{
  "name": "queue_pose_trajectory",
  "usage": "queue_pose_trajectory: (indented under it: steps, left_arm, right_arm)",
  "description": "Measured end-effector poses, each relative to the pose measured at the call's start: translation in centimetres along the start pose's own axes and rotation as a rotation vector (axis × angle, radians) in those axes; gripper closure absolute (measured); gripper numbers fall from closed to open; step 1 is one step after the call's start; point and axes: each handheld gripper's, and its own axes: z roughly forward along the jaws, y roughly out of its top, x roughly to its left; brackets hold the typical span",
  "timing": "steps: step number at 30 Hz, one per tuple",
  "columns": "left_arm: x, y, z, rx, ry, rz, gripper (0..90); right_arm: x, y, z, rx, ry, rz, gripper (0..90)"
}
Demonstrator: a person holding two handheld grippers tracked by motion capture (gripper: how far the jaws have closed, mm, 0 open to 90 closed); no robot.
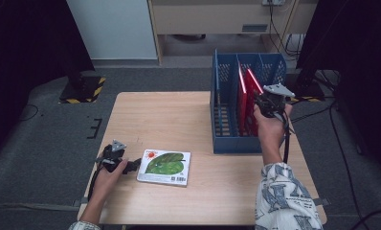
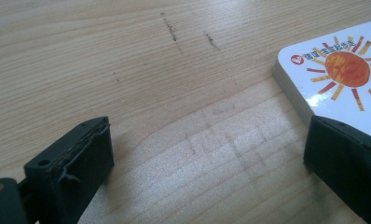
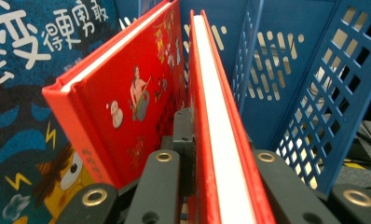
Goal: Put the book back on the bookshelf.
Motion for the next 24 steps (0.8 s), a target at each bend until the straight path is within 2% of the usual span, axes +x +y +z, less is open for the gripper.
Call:
queue_pose_trajectory:
  steps: [4, 10, 16, 21, 24]
  left_arm:
    - [0.0, 0.0, 0.0, 0.001, -0.001, 0.001, 0.3]
    - [0.0, 0.0, 0.0, 0.002, -0.001, 0.001, 0.3]
    - [0.0, 0.0, 0.0, 0.001, -0.001, 0.000, 0.2]
    - [0.0, 0.1, 0.1, 0.003, -0.001, 0.002, 0.1]
    - [0.0, 0.1, 0.1, 0.002, 0.000, 0.003, 0.2]
  right_arm:
    - [0.2, 0.4, 0.5, -0.012, -0.010, -0.003, 79.7]
    - [0.1, 1.1, 1.8, -0.039, -0.029, 0.028, 79.7]
    - [0.1, 1.0, 3.4, -0.033, -0.048, 0.045, 79.6]
    - [0.3, 0.8, 3.7, -0.042, -0.048, 0.051, 79.5]
    - [0.5, 0.8, 3.6, -0.032, -0.047, 0.036, 79.2]
